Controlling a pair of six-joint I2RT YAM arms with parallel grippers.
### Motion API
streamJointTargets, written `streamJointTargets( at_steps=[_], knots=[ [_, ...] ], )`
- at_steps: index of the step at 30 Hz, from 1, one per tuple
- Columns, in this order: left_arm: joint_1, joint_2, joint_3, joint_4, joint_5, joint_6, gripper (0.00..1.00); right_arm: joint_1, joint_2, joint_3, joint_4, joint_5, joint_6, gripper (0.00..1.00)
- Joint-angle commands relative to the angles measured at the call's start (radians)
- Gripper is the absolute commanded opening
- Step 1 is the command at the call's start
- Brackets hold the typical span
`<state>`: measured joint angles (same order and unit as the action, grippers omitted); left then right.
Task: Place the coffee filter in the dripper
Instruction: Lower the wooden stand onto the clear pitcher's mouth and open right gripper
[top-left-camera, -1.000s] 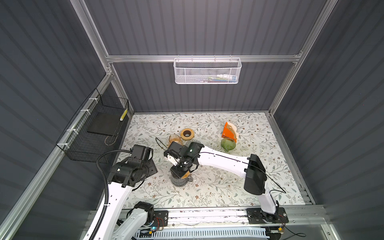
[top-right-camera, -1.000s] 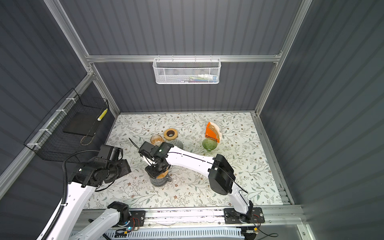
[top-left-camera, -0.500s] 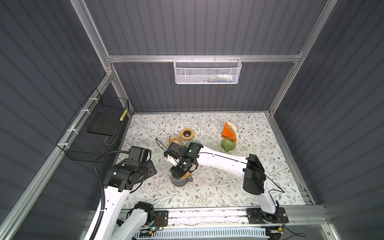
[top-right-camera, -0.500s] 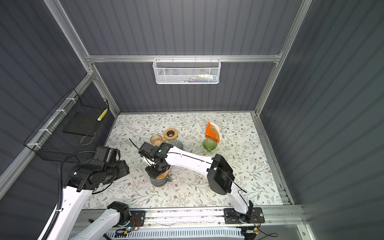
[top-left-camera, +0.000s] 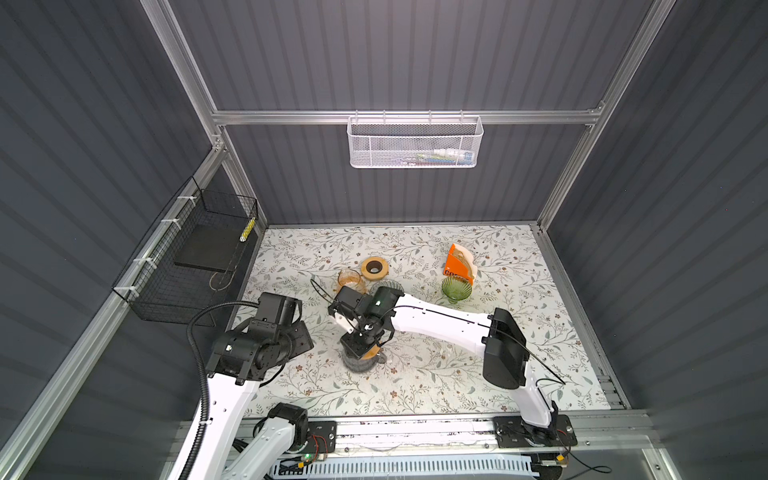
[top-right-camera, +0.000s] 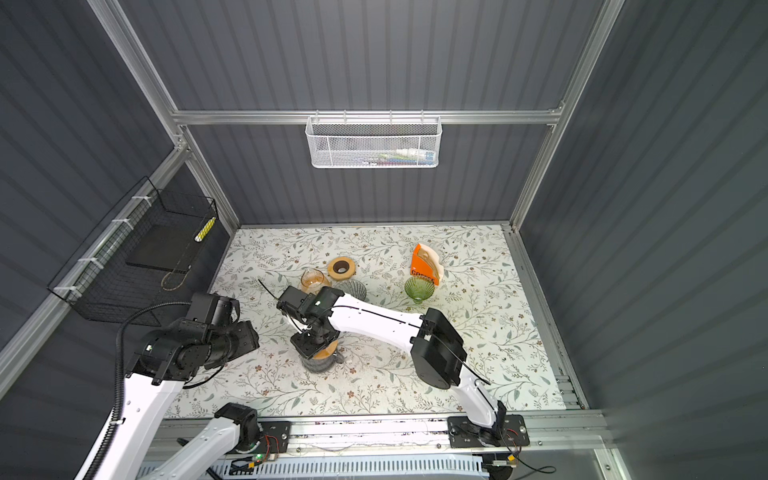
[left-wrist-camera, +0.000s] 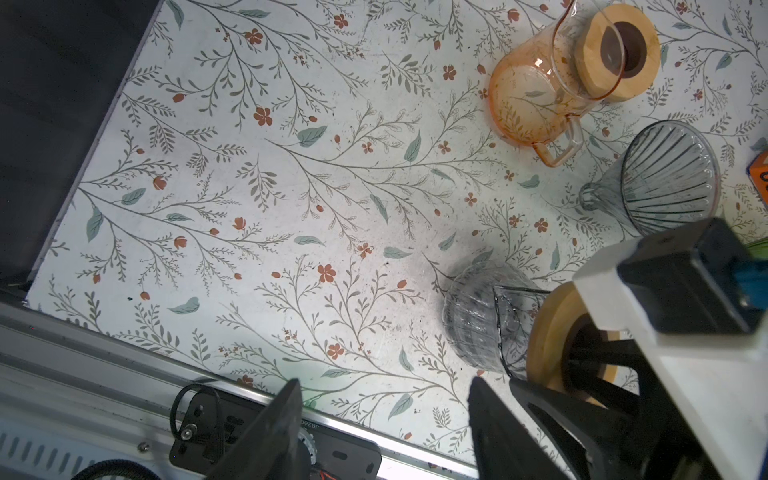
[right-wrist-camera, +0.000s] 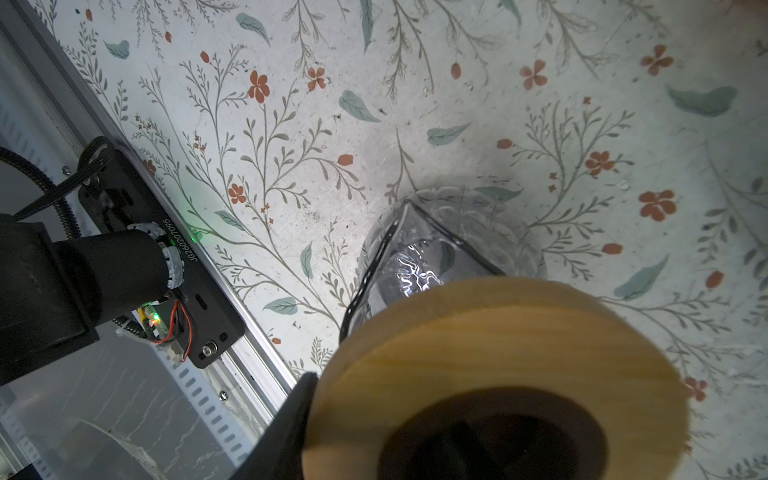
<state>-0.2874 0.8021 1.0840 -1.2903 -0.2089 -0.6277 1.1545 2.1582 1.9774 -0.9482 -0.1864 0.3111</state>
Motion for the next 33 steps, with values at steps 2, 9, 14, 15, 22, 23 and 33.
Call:
streamJointTargets(
  at_steps=[2,9,14,15,22,23,33],
  knots=[
    [-0.006,-0.015,0.033,-0.02,0.011,0.025,0.65,0.007,0.024,0.04,-0.031,0.013,0.006,0.44],
    [-0.006,-0.023,0.037,-0.021,0.011,0.028,0.65,0.009,0.035,0.063,-0.046,0.019,0.005,0.46],
    [-0.006,-0.026,0.035,-0.021,0.009,0.031,0.65,0.01,0.035,0.074,-0.052,0.012,0.008,0.46],
    [-0.006,-0.027,0.035,-0.021,0.008,0.032,0.65,0.01,0.035,0.075,-0.053,0.01,0.009,0.46],
    [-0.006,-0.017,0.04,-0.002,0.034,0.051,0.65,0.013,0.016,0.069,-0.037,0.0,0.016,0.45],
    [-0.006,-0.015,0.04,0.004,0.042,0.054,0.65,0.012,0.015,0.068,-0.032,-0.003,0.017,0.45],
    [-0.006,-0.015,0.043,0.028,0.062,0.065,0.65,0.022,0.026,0.067,-0.009,-0.008,0.032,0.44]
  ],
)
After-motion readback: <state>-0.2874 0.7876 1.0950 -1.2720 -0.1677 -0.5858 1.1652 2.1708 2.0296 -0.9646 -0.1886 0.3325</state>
